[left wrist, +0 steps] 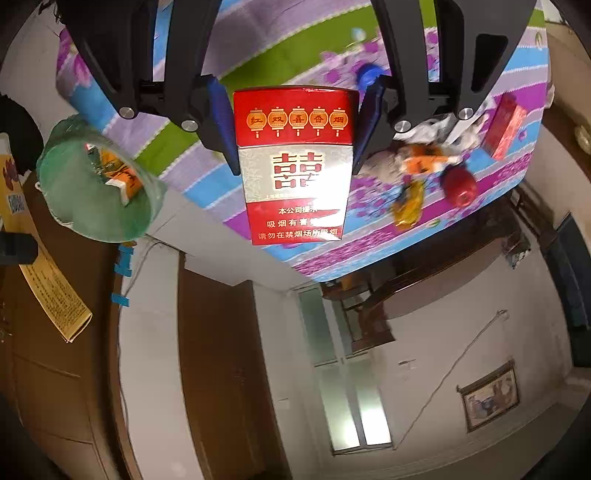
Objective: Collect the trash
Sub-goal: 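Carry both boxes over the green wastebasket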
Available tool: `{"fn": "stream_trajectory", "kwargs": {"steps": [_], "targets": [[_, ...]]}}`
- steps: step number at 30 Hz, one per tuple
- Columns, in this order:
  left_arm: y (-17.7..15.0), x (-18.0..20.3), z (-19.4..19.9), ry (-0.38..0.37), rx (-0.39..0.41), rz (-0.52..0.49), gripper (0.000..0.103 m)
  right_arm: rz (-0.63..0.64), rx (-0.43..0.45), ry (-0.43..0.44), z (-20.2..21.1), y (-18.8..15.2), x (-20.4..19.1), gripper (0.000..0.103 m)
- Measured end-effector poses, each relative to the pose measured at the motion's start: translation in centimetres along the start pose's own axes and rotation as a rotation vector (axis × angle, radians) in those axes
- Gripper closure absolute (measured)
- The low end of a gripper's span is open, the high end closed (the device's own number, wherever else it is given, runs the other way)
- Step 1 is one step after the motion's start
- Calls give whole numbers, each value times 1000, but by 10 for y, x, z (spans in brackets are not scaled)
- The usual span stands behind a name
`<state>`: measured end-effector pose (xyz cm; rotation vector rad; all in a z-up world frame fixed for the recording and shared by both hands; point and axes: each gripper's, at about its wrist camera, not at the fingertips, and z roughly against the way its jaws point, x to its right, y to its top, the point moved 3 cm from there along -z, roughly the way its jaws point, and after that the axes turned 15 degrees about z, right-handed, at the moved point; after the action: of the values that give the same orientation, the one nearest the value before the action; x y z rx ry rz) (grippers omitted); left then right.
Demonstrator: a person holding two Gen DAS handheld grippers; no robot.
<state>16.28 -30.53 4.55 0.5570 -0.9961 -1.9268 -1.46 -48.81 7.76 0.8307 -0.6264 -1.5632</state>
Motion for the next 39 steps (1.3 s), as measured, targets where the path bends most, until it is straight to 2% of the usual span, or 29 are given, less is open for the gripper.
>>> {"fn": "stream_trajectory", "kwargs": {"steps": [8,18,27,39], "targets": [[9,74,-31,-78,-31,-60,45,-94,-25,-110,17,-10,63,38],[10,164,-65,-163,-68,-135,45,-145,-67,-201,25,-24,104,38],[19,215,-86,-234,-96,-184,45,-215,-127,-226,20,-29,132,38],[10,248,-102,-278,-125,-235,45,-253,-156,-234,17,-38,153,38]]}}
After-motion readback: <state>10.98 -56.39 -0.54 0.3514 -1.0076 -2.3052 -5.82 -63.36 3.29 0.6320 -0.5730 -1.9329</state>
